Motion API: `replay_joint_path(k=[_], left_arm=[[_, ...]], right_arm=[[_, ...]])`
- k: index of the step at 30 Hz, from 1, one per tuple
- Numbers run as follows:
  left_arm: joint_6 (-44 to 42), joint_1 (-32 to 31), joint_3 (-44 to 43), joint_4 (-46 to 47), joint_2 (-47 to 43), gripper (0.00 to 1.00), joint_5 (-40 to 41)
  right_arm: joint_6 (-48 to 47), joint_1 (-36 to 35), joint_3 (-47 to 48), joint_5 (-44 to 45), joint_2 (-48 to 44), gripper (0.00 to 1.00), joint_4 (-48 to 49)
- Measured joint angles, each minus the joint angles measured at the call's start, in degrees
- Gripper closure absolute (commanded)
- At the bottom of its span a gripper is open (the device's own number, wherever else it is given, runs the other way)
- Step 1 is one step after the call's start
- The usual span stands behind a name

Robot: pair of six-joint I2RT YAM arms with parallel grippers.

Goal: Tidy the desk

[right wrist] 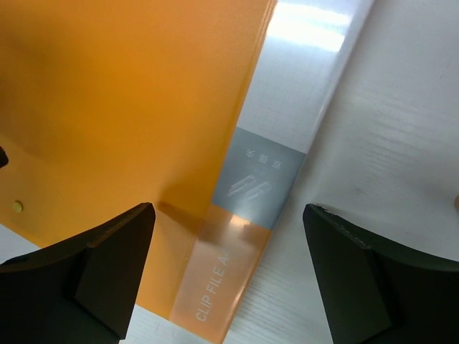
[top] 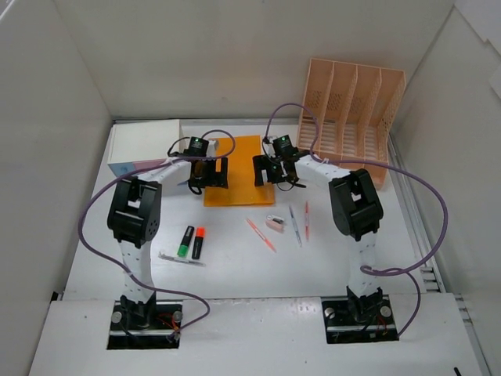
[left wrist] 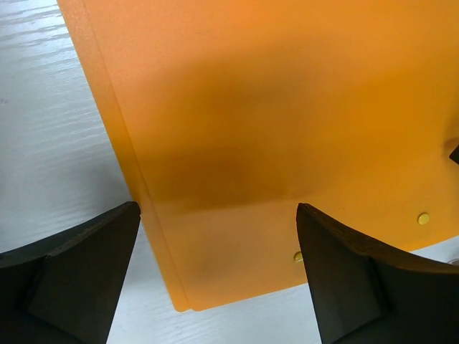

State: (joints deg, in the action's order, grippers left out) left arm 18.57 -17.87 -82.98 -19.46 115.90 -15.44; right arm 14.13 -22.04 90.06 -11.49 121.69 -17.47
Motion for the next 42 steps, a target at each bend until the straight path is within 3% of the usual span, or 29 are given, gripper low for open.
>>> replay_joint_path(k=[7,14,18,26,42], left_arm=[[-1.2,-2.3,-3.2,-1.9,2.1,0.17,0.7],[-2.1,-2.9,-5.5,-4.5,3.4,0.18,1.4],[-2.5,-3.3,-6.9,-6.1,4.2,0.18,2.3],[-3.5,-4.2,-9.1,-8.6,5.4,0.19,4.0],[-3.6,-4.3,-9.6,-9.8,5.6,0.19,4.9]], right_arm=[[0.1,0.4,0.0,-2.1,0.2,0.27,1.0],[-0.5,1.3,-0.8,-3.1,0.3,0.53,1.9],[-0.6,2.1,-3.1,-4.0,-0.4,0.6,4.8],[-0.8,2.4,-8.0,-6.4,-3.7,0.58,7.9],[0.4,2.7,-8.2,-13.1,-8.6,0.56,13.4]])
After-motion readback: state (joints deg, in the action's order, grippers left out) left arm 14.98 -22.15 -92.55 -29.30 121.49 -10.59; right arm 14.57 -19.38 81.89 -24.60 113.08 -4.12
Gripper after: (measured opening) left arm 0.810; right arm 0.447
